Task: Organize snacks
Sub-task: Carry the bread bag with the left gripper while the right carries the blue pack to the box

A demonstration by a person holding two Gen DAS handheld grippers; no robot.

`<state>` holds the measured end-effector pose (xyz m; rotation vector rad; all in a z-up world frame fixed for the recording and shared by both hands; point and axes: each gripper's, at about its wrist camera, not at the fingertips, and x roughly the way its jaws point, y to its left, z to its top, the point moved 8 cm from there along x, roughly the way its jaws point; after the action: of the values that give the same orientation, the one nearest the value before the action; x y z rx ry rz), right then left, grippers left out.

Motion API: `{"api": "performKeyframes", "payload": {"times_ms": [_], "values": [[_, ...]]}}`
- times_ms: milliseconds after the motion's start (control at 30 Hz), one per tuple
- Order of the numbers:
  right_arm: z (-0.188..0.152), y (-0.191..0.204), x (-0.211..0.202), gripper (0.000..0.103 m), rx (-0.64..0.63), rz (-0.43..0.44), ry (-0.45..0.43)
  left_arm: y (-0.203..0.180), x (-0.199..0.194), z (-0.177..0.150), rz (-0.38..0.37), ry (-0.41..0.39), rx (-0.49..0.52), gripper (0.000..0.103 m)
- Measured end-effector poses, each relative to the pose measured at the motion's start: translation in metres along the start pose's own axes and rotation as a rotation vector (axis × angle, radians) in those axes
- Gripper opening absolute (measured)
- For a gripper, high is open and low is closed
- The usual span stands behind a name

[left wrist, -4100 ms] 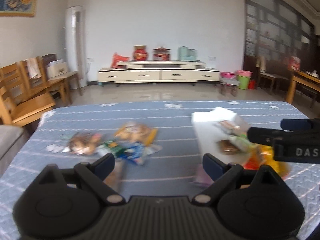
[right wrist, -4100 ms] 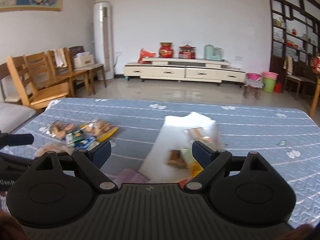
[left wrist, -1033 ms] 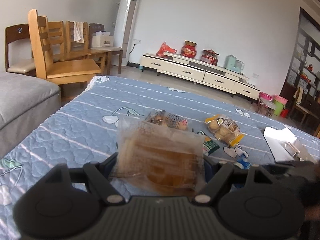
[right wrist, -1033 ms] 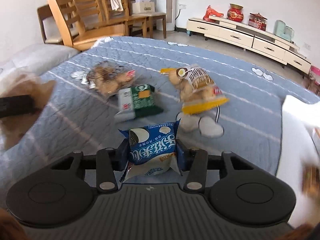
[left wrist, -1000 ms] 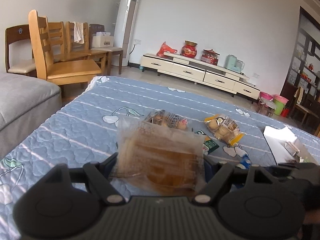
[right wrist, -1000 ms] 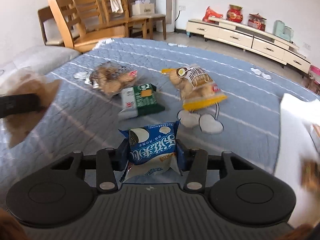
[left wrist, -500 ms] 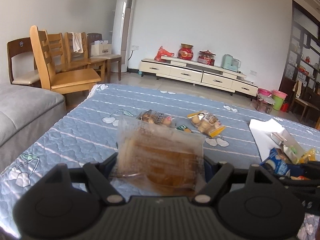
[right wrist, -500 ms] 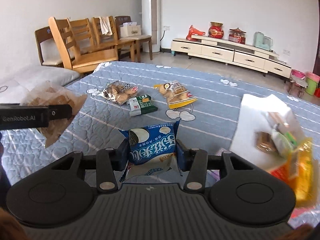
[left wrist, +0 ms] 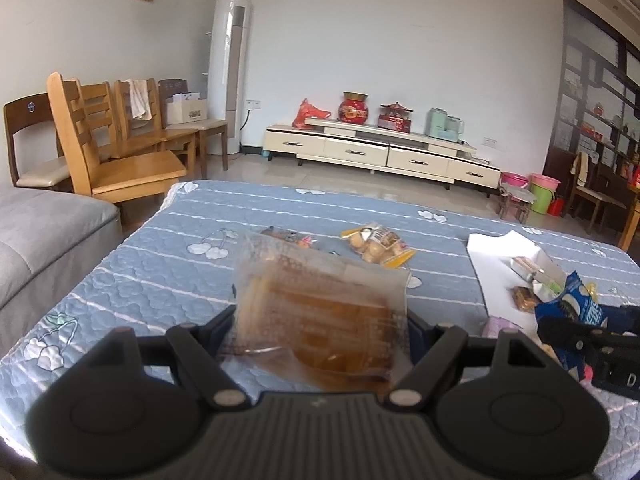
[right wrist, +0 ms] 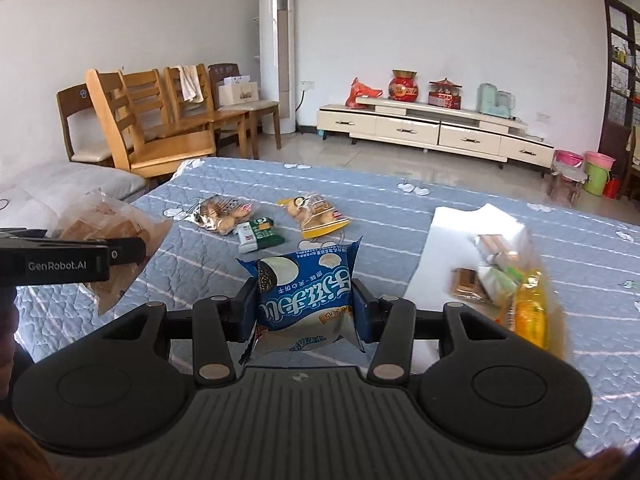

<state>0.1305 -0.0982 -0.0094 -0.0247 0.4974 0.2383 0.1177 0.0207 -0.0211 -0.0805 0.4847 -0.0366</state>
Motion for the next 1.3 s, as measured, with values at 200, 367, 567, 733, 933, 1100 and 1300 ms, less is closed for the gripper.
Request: {"api": "performKeyframes", "payload": {"times_ms": [200,367,567,733,933,1100,1300], "values": [[-0.001,-0.012,-0.013,0.059,0.019,-0.013,-0.017,-0.015,-0.004,-0.002,-0.028,0.004,0.018,0.08],[-0.002,-0.021,-0.022,0.059,0.021,-0.03,-0.03,-0.025,-0.007,-0.004,-0.045,0.009,0.031,0.08],[-0.004,-0.028,-0.028,0.059,0.034,-0.045,-0.032,-0.036,-0.007,-0.006,-0.065,0.017,0.048,0.08],[-0.005,-0.032,-0.032,0.059,0.034,-0.057,-0.036,-0.046,-0.007,-0.009,-0.091,0.029,0.052,0.08],[-0.006,-0.038,-0.037,0.059,0.04,-0.074,-0.039,-0.058,-0.009,-0.011,-0.11,0.029,0.073,0.08],[-0.007,-0.043,-0.041,0.059,0.048,-0.089,-0.042,-0.059,-0.009,-0.011,-0.115,0.03,0.071,0.08],[-0.009,-0.048,-0.046,0.059,0.05,-0.102,-0.041,-0.06,-0.01,-0.011,-0.119,0.025,0.078,0.08]]}}
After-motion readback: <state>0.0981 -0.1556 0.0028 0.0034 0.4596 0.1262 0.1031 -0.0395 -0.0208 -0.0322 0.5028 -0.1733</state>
